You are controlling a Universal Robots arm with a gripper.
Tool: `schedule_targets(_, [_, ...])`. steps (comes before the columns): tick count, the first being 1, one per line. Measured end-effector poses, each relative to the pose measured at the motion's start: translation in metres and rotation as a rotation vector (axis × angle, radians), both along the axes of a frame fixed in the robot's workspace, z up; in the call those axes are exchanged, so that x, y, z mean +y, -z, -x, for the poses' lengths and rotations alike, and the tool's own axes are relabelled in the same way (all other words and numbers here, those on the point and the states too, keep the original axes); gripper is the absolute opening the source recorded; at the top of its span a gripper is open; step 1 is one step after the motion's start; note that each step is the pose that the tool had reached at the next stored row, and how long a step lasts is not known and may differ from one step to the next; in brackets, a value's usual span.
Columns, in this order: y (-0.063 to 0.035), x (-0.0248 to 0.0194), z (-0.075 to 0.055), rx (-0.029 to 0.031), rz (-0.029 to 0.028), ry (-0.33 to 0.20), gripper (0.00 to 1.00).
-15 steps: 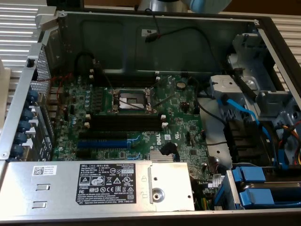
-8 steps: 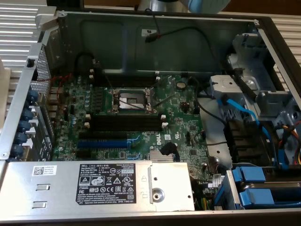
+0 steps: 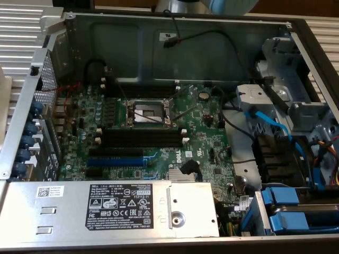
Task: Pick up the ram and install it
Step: 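Reach for the ram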
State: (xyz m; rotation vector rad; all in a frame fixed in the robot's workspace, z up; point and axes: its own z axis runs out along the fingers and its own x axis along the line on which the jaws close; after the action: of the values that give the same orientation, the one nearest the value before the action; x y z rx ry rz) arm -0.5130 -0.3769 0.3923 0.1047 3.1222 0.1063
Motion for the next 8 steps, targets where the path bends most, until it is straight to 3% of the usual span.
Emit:
schedule_targets(4, [0.0001,-0.004,0.001,0.0,-0.0002,-0.005,0.11])
schedule_targets(8, [0.0003,-0.0127,0.0,-0.0002,-0.0003,-0.005,0.11])
